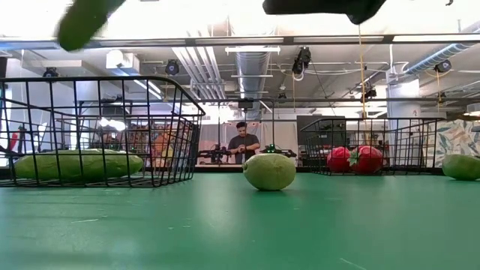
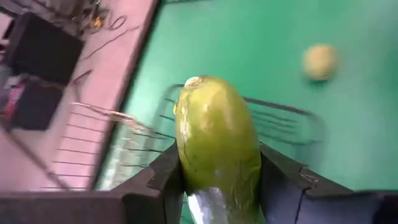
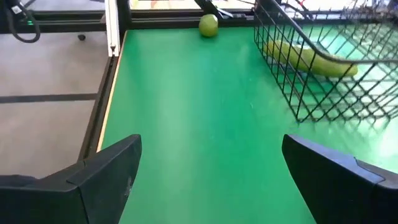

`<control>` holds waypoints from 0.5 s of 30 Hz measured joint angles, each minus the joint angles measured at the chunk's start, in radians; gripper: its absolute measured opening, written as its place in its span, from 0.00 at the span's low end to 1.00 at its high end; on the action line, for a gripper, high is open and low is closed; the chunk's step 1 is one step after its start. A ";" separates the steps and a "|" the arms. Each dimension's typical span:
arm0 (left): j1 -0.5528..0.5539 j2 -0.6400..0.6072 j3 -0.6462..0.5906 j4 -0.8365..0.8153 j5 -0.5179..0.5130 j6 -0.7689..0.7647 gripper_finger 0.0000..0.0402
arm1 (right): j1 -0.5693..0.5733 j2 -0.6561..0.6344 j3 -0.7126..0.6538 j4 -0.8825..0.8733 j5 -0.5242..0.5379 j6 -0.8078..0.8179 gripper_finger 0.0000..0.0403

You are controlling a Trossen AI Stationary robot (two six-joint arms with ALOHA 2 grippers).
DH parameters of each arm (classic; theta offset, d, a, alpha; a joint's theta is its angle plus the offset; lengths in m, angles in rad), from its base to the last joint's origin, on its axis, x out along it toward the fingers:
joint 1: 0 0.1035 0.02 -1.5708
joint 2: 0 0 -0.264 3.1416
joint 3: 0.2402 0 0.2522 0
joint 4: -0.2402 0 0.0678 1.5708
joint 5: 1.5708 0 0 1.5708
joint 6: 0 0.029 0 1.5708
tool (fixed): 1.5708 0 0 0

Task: Sort produce into baskets
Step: Put the cucumber into the left black metal wire basket

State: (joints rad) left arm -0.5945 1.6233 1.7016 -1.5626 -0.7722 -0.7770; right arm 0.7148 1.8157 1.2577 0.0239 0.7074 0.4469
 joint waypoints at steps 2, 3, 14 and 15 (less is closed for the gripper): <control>0.104 -0.007 -0.001 0.005 0.005 0.098 0.35 | 0.005 0.000 -0.007 -0.007 0.000 0.037 0.95; 0.157 -0.009 -0.012 0.006 0.011 0.131 0.35 | 0.008 0.000 -0.009 -0.012 0.000 0.058 0.95; 0.535 -0.059 -0.434 0.226 0.270 0.343 0.35 | 0.069 0.000 -0.034 -0.040 0.000 0.181 0.95; 0.545 -0.060 -0.479 0.265 0.297 0.349 0.35 | 0.071 0.000 -0.034 -0.046 0.000 0.182 0.95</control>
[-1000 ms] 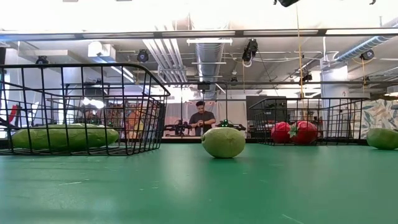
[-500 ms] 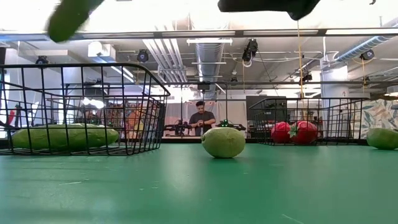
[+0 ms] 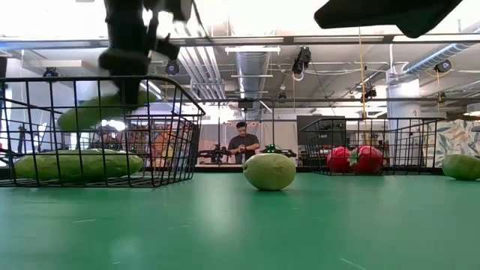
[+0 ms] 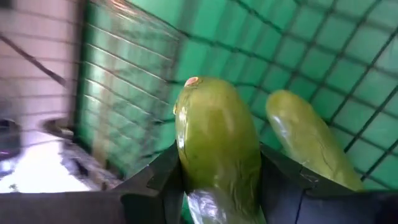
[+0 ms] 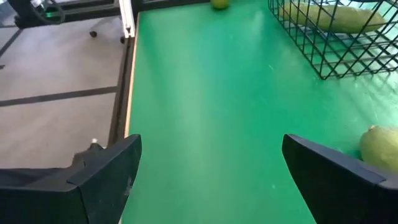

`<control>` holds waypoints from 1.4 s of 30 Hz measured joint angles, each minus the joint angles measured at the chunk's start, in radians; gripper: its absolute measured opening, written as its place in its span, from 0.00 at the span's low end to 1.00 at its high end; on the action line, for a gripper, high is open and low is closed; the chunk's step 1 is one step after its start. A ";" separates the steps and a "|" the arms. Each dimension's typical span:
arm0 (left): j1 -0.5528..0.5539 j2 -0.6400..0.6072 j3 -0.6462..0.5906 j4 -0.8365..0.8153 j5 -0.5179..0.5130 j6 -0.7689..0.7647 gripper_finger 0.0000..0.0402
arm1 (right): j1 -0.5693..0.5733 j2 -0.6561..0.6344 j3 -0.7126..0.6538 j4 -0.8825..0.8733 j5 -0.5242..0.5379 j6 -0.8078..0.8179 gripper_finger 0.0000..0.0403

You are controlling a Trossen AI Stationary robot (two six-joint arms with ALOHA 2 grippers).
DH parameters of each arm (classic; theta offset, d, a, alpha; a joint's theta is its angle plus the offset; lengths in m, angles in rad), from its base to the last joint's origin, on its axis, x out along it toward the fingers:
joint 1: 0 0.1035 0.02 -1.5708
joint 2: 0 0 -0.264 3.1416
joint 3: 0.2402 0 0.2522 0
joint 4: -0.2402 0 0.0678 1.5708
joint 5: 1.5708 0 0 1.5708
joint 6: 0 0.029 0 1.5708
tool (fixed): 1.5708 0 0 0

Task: Sort produce into baskets
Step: Put the cucumber into the left black metal wire basket, then put the left lime into the gold metal wire basket

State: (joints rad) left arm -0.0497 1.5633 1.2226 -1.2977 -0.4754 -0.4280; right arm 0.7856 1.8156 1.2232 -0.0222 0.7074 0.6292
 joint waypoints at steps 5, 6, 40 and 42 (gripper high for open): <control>0.013 0.002 -0.170 0.132 0.034 -0.011 0.35 | 0.000 0.000 0.000 -0.027 0.000 0.000 0.95; 0.013 0.002 -0.193 0.152 0.035 -0.021 0.35 | 0.000 0.000 0.000 -0.031 0.001 0.000 0.95; -0.799 -0.121 0.228 -0.091 0.080 -0.753 0.62 | -0.110 0.000 -0.001 -0.108 0.002 -0.095 0.95; -0.880 -0.103 0.197 -0.092 0.136 -0.856 0.62 | -0.120 0.000 -0.001 -0.106 0.002 -0.124 0.95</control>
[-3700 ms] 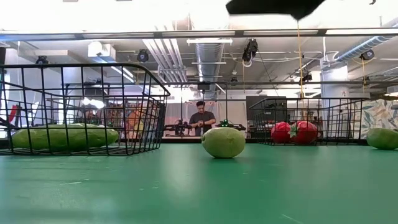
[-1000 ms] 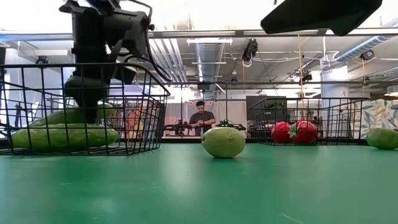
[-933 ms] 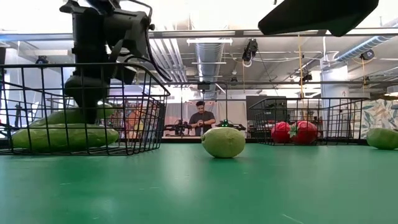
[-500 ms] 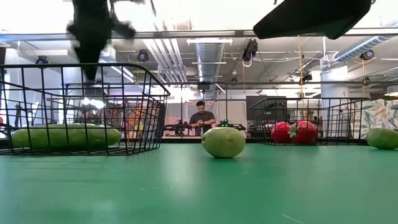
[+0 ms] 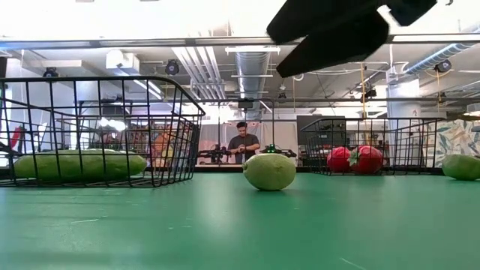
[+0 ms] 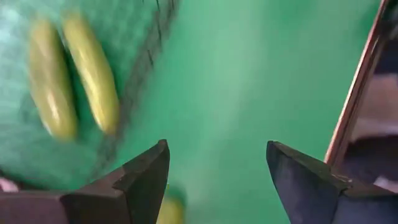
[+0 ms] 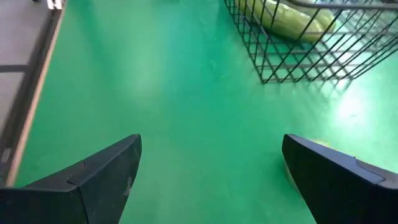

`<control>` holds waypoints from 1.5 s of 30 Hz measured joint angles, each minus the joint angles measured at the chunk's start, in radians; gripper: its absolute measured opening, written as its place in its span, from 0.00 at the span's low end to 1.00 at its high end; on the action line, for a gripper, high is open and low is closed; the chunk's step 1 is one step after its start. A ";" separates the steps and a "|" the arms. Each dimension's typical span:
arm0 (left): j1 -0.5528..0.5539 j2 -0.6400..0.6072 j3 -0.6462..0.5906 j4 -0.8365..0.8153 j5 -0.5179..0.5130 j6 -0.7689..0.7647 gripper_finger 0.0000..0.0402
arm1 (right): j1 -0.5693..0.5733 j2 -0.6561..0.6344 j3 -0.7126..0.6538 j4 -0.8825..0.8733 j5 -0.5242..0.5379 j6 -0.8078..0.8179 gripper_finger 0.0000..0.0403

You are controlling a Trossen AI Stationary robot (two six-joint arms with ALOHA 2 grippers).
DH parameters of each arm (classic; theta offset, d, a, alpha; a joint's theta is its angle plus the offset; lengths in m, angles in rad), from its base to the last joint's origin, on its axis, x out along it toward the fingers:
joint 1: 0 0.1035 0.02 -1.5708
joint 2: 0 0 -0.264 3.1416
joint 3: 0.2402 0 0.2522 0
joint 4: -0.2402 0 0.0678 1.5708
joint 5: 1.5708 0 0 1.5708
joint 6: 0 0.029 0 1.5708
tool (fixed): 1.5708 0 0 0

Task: Sort produce into baskets
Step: Put the left lime into the gold metal wire basket

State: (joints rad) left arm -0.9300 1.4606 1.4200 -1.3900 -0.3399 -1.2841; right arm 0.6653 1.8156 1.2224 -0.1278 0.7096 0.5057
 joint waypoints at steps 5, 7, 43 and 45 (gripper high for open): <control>-0.095 0.037 -0.075 0.005 0.140 -0.167 0.62 | -0.018 0.000 0.000 0.005 -0.001 -0.043 0.95; -0.110 0.044 -0.108 0.026 0.196 -0.213 0.62 | -0.018 0.000 0.000 0.006 -0.001 -0.047 0.95; -0.202 0.041 -0.599 0.315 0.304 0.087 0.62 | -0.006 0.000 0.000 -0.002 -0.005 0.059 0.95; -0.202 0.042 -0.604 0.320 0.310 0.089 0.62 | -0.005 0.000 0.000 -0.005 -0.006 0.059 0.95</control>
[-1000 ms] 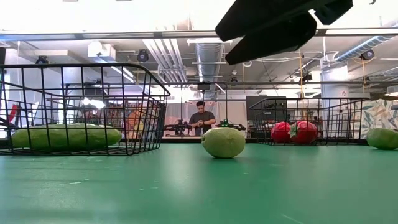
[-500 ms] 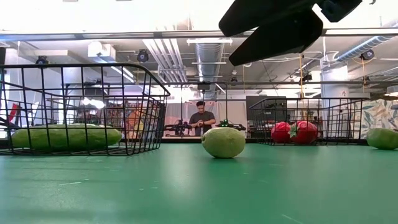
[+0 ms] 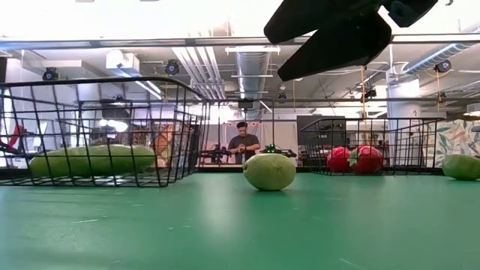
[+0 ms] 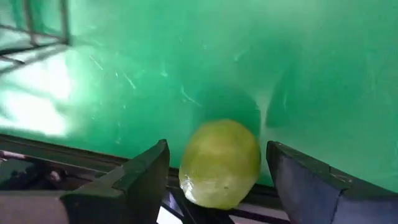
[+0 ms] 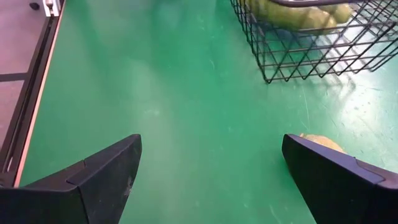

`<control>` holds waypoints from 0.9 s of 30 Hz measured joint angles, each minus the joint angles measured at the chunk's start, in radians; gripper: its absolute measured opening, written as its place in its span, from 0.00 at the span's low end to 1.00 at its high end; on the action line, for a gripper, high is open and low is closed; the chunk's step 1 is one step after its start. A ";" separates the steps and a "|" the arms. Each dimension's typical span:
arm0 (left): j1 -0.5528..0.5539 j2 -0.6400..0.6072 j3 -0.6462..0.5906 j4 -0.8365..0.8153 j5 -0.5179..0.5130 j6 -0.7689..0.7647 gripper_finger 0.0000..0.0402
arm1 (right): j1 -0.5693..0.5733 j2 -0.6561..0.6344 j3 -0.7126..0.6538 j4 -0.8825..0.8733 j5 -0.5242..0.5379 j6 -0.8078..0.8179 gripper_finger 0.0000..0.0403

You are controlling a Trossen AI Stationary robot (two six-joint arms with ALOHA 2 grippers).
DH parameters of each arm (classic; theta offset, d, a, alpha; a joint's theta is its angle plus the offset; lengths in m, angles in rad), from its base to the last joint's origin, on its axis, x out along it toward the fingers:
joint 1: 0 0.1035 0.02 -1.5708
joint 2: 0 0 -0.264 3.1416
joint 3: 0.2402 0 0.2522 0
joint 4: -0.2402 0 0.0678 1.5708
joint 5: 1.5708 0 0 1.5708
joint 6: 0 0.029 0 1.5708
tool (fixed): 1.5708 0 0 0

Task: Sort produce into baskets
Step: Put the left lime into the gold metal wire basket

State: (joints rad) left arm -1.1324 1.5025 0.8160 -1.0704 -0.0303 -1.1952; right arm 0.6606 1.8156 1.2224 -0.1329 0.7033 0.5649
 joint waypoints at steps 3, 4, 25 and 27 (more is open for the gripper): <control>-0.003 0.001 -0.001 0.015 0.045 0.002 0.62 | 0.000 0.000 0.000 -0.006 0.000 0.000 0.95; -0.003 0.001 -0.001 0.020 0.070 0.003 0.62 | 0.000 0.000 0.000 -0.009 0.000 0.001 0.95; -0.006 0.090 0.007 0.135 0.059 -0.054 0.58 | 0.000 0.000 0.000 -0.019 -0.005 0.013 0.95; -0.006 0.113 0.010 0.140 0.071 -0.056 0.58 | 0.000 0.000 0.000 -0.020 -0.005 0.013 0.95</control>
State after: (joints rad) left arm -1.1381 1.6155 0.8258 -0.9302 0.0407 -1.2514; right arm 0.6609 1.8156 1.2224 -0.1527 0.6983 0.5777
